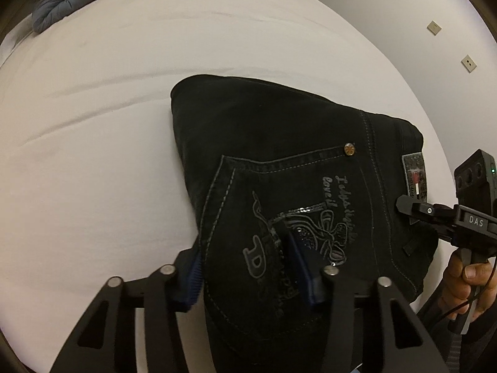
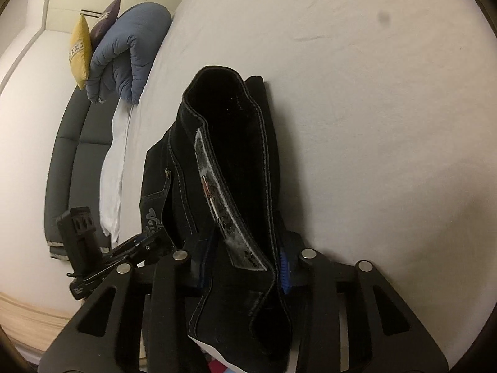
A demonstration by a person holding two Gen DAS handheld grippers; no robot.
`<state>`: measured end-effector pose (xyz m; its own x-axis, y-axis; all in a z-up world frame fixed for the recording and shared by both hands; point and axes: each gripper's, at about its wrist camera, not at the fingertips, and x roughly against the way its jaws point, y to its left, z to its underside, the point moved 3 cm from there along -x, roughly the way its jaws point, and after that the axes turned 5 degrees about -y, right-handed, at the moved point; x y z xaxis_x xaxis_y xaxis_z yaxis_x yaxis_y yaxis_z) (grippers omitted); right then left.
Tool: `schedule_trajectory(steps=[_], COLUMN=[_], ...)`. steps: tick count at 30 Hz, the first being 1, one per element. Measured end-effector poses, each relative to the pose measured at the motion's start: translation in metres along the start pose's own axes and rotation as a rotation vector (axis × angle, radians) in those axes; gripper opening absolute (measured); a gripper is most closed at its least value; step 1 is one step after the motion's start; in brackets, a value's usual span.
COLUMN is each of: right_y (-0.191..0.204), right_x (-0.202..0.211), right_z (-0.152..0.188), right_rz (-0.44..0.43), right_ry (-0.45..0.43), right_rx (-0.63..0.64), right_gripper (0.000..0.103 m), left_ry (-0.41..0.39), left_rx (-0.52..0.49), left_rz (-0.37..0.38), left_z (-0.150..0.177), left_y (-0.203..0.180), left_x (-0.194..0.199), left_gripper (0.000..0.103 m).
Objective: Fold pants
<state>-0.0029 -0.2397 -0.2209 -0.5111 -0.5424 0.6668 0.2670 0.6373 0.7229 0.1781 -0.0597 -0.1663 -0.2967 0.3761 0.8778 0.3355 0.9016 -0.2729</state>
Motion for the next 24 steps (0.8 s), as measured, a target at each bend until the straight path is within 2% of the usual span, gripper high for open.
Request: schedule_trajectory(steps=[4, 10, 14, 19, 24], right_y=[0.013, 0.038, 0.052, 0.067, 0.084], right_x=[0.0, 0.01, 0.021, 0.035, 0.061], right_z=[0.002, 0.004, 0.002, -0.003, -0.024], right_rz=[0.059, 0.109, 0.117, 0.105, 0.077], right_ry=[-0.027, -0.064, -0.084, -0.103, -0.143], right_rx=[0.065, 0.162, 0.207, 0.243, 0.261], right_gripper=[0.022, 0.017, 0.017, 0.016, 0.016], left_ry=[-0.016, -0.049, -0.078, -0.11, -0.155], left_rx=[-0.031, -0.049, -0.072, -0.079, -0.091], left_rz=[-0.025, -0.05, -0.07, -0.061, -0.045], left_z=[0.001, -0.002, -0.003, -0.005, -0.028], left_y=[-0.011, -0.027, -0.039, -0.045, -0.063], left_x=[0.006, 0.015, 0.026, 0.044, 0.056], left_gripper=[0.033, 0.023, 0.021, 0.02, 0.02])
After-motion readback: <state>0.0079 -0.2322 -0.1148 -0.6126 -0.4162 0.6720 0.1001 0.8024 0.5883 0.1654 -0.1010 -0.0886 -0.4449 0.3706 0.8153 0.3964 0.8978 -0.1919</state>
